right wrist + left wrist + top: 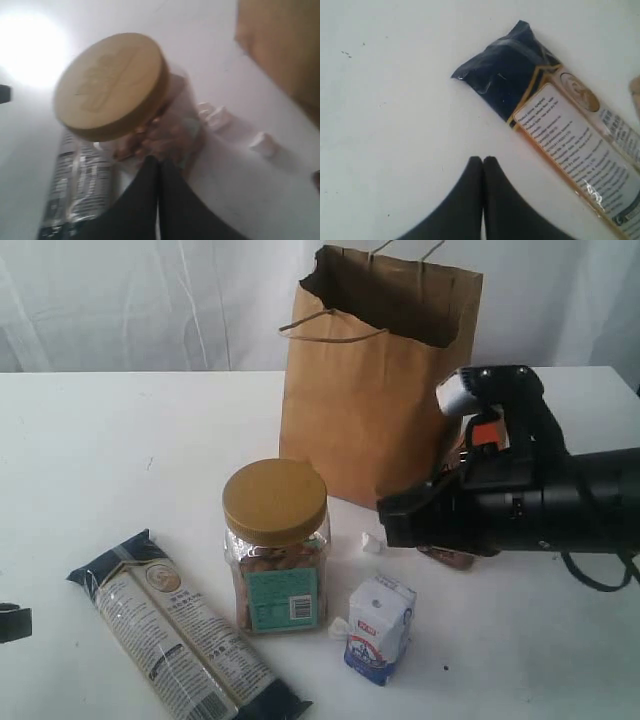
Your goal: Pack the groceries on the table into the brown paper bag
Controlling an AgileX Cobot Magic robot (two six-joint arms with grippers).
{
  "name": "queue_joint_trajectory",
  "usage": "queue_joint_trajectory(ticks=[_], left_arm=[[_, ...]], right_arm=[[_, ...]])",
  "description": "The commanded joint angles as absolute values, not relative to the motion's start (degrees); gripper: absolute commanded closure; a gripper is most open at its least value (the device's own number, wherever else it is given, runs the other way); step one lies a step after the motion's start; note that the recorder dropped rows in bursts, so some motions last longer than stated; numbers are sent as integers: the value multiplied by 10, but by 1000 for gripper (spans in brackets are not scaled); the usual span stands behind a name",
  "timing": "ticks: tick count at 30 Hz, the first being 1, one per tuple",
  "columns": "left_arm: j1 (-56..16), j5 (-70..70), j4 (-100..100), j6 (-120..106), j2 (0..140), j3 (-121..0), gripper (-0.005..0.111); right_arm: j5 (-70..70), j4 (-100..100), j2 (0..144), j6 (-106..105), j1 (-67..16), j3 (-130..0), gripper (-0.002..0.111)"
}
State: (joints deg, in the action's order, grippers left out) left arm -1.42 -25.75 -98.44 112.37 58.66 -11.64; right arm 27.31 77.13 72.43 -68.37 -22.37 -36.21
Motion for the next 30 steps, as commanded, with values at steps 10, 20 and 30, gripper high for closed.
queue_joint_trajectory(ticks=[10, 20, 30], left_arm=[[-14, -62, -999, 777, 683, -239, 107], [-117, -311, -999, 352, 765, -168, 107], [-254, -336, -848, 341, 670, -203, 107]], right_arm=[[165, 665, 718, -692, -229, -367, 108], [125, 639, 718, -757, -229, -367, 108], [217, 639, 718, -843, -229, -367, 108]])
